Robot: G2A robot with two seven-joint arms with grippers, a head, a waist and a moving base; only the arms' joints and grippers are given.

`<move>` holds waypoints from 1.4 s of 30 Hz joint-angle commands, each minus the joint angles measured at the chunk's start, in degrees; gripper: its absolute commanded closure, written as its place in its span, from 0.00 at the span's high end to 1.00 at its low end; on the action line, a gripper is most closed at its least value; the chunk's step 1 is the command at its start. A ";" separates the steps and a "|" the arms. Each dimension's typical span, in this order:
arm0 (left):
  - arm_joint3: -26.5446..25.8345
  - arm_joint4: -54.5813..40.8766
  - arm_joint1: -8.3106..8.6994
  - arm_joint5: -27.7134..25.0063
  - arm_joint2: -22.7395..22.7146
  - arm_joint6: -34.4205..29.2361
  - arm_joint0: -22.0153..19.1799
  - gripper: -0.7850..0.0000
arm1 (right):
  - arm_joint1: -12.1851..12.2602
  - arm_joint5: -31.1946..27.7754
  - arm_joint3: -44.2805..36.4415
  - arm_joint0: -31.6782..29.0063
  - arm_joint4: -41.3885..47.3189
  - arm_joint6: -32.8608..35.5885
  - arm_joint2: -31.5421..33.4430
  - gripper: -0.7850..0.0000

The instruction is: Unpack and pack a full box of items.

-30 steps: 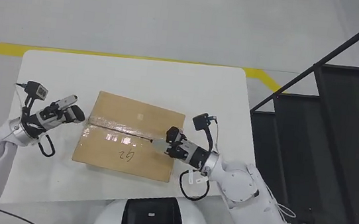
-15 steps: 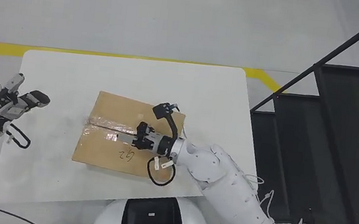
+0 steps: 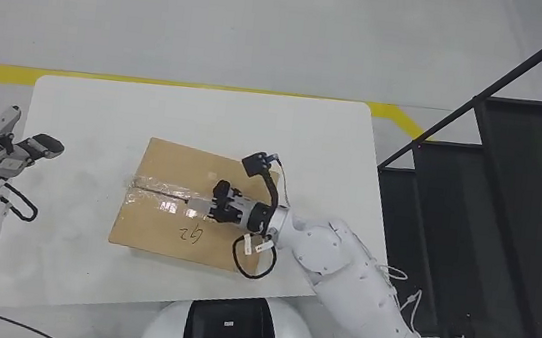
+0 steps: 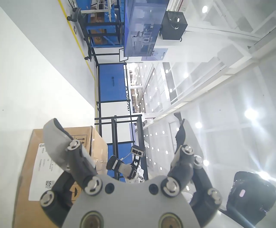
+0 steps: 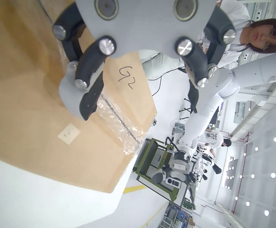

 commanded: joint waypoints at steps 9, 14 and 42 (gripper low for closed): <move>0.47 -0.08 -0.23 0.07 0.14 -0.32 -0.42 1.00 | 0.53 1.34 -0.65 -0.74 0.21 0.74 0.61 1.00; 0.50 -0.02 -0.25 0.24 -0.22 -0.61 -0.32 1.00 | -0.71 2.56 3.41 3.81 0.84 -0.90 -4.47 1.00; 2.01 -0.59 -0.78 0.92 0.23 -2.43 -1.24 1.00 | 1.82 1.93 -0.64 -2.59 -1.93 3.71 2.00 1.00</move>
